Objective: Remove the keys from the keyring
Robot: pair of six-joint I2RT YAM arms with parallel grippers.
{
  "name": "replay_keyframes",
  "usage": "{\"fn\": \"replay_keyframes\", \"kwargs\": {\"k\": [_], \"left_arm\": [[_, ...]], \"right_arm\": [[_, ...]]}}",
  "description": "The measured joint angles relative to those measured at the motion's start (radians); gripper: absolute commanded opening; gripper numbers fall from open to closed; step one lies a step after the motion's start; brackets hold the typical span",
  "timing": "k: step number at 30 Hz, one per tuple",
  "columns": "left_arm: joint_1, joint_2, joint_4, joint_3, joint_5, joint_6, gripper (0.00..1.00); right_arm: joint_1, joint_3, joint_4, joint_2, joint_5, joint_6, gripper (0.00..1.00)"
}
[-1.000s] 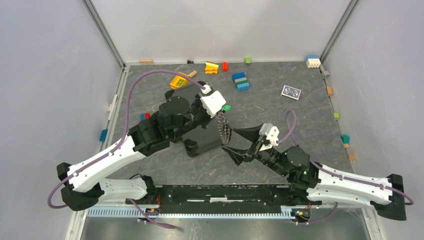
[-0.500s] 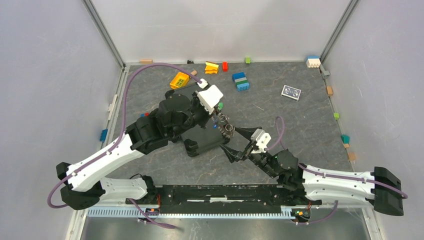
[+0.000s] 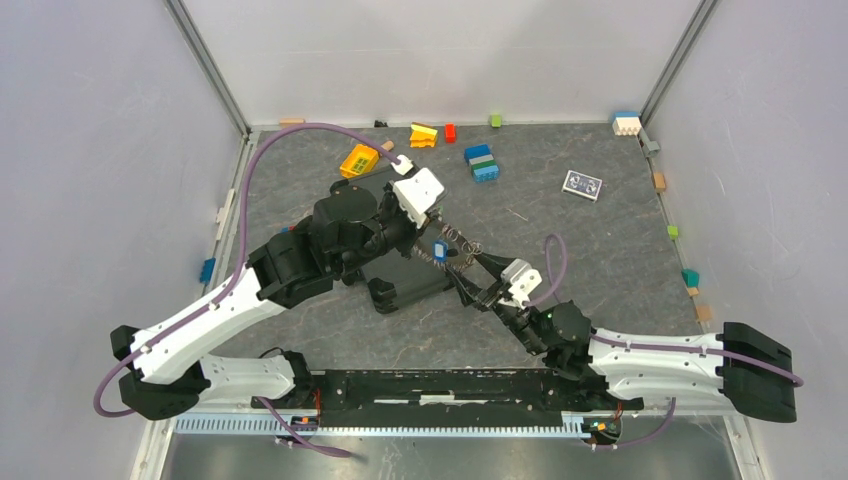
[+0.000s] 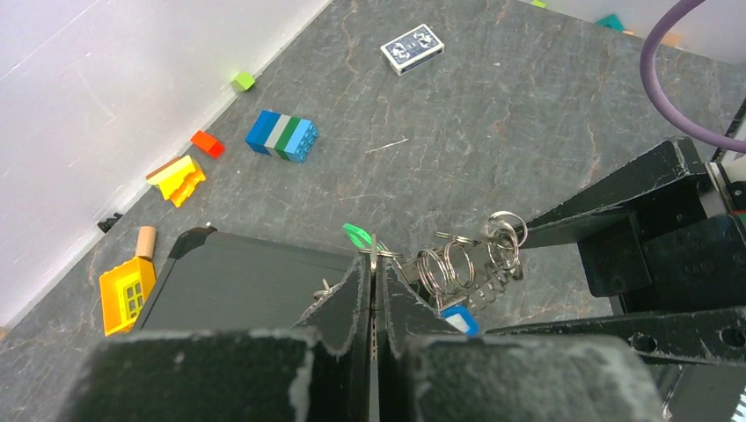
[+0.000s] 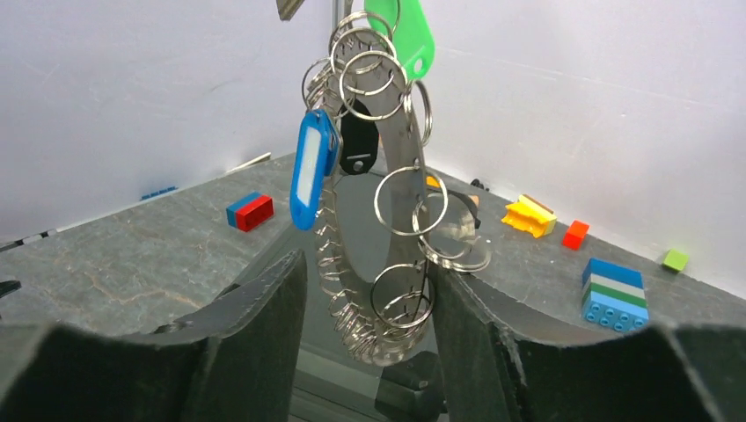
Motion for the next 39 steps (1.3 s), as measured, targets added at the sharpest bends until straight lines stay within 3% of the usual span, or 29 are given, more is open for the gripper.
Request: {"fn": "replay_keyframes", "kwargs": {"k": [4,14,19,23,27,35,39], "left_arm": [[0.000,-0.002,0.000,0.000,0.011,-0.003,0.02],[0.000,-0.021,-0.002,0.011,0.047,-0.026,0.02],[0.000,-0.034,-0.002,0.017,0.068,-0.035,0.02],[0.000,-0.035,-0.002,0.020,0.077,-0.040,0.02],[0.000,-0.035,-0.002,0.020,0.086,-0.044,0.02],[0.000,-0.071,0.006,0.004,0.074,-0.050,0.04],[0.000,-0.152,0.027,-0.076,0.047,-0.071,0.07]], "right_arm": [[0.000,-0.013,0.059,0.007,-0.007,-0.016,0.51],[0.000,-0.020,0.134,0.075,-0.050,-0.028,0.50],[0.000,-0.020,0.155,0.092,-0.049,-0.045,0.42],[0.000,-0.020,0.175,0.103,-0.044,-0.056,0.28],[0.000,-0.020,0.191,0.108,-0.044,-0.064,0.00],[0.000,-0.020,0.138,0.053,-0.050,-0.137,0.00],[0.000,0.042,-0.084,-0.046,-0.043,-0.280,0.00]]}}
